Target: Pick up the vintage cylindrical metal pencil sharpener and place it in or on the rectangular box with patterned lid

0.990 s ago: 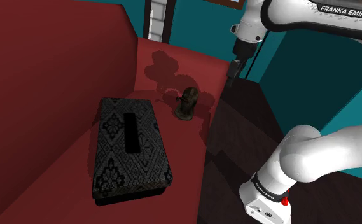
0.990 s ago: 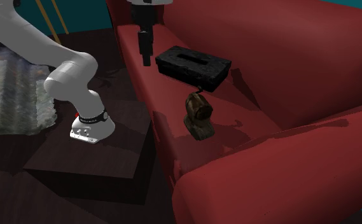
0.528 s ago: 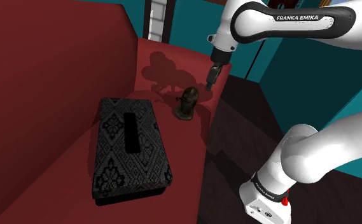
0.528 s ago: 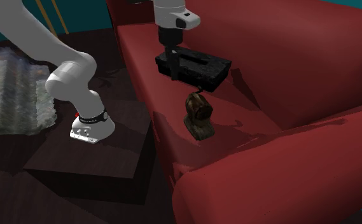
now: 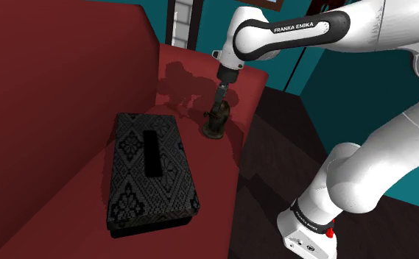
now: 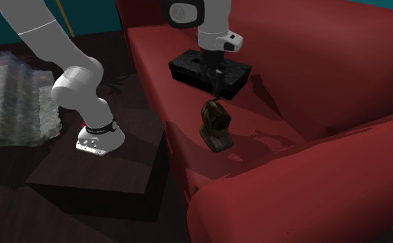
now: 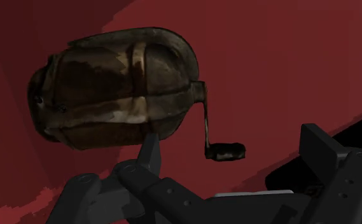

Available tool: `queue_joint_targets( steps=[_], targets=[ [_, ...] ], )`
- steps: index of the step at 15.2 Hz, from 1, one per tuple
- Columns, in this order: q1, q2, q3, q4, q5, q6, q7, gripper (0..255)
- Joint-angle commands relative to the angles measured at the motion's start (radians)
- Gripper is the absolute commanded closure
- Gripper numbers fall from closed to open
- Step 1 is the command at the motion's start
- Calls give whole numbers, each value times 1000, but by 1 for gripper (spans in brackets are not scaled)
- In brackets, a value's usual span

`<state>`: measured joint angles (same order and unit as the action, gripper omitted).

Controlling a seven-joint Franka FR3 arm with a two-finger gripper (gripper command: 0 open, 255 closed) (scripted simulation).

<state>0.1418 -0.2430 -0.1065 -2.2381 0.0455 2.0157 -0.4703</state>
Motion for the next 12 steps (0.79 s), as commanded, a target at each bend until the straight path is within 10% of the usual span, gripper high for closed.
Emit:
queue_joint_targets(
  steps=[1, 12],
  targets=[
    [17, 63, -3, 30, 31, 35, -52, 0],
    [26, 132, 0, -16, 56, 151, -81, 0]
  ],
)
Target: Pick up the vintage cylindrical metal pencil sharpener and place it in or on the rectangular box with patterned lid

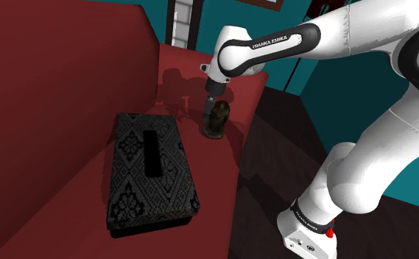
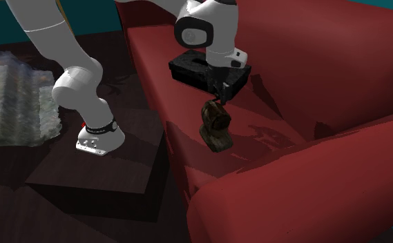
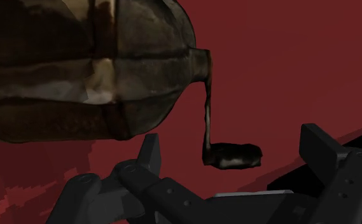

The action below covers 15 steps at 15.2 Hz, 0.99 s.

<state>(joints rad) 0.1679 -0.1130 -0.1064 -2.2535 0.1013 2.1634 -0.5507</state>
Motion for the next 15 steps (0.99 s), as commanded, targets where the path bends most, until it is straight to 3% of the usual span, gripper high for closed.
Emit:
queue_joint_targets(
  steps=[1, 5, 6, 15],
  targets=[
    [0, 2, 0, -1, 1, 3, 0, 0],
    [0, 2, 0, -1, 1, 3, 0, 0],
    [0, 2, 0, -1, 1, 3, 0, 255],
    [0, 2, 0, -1, 1, 3, 0, 255]
  ],
)
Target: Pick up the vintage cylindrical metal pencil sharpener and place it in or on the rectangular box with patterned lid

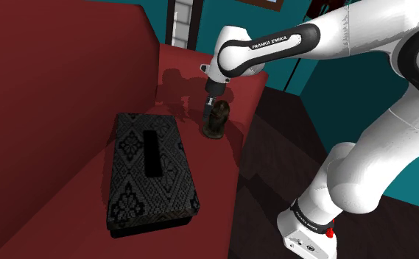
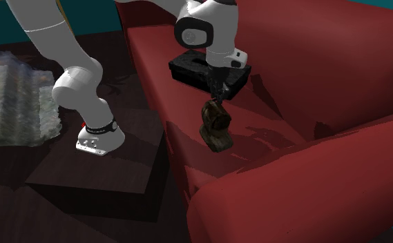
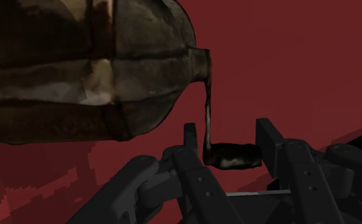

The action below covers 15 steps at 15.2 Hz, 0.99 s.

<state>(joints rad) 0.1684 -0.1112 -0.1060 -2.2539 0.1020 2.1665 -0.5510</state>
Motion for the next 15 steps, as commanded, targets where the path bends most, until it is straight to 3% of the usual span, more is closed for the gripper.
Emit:
queue_joint_targets(
  steps=[1, 15],
  targets=[
    [0, -6, 0, 8, -2, -13, 2, 255],
    [-2, -63, 2, 139, -18, -201, 26, 255]
  ],
)
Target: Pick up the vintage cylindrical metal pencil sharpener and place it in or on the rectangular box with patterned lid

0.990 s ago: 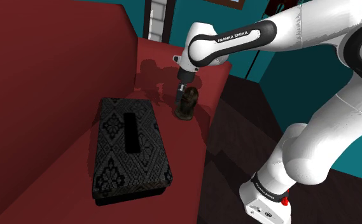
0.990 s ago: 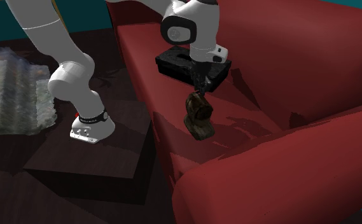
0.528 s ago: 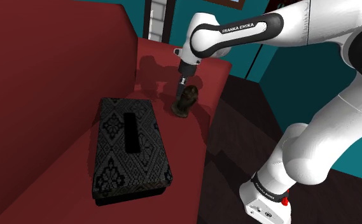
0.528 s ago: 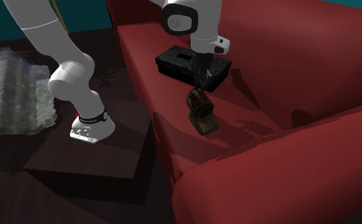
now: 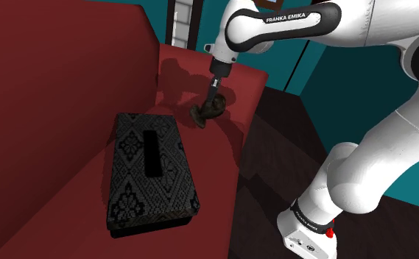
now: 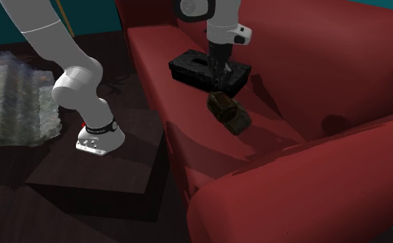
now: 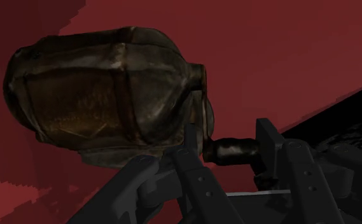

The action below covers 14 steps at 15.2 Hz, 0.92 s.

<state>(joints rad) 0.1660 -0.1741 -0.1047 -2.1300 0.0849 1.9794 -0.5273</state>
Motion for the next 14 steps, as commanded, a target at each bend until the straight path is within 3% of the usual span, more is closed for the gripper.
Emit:
queue_joint_targets(
  steps=[1, 14],
  targets=[
    [0, -3, 0, 26, -1, -27, 3, 255],
    [0, -15, 1, 188, -7, -201, 19, 255]
  ],
)
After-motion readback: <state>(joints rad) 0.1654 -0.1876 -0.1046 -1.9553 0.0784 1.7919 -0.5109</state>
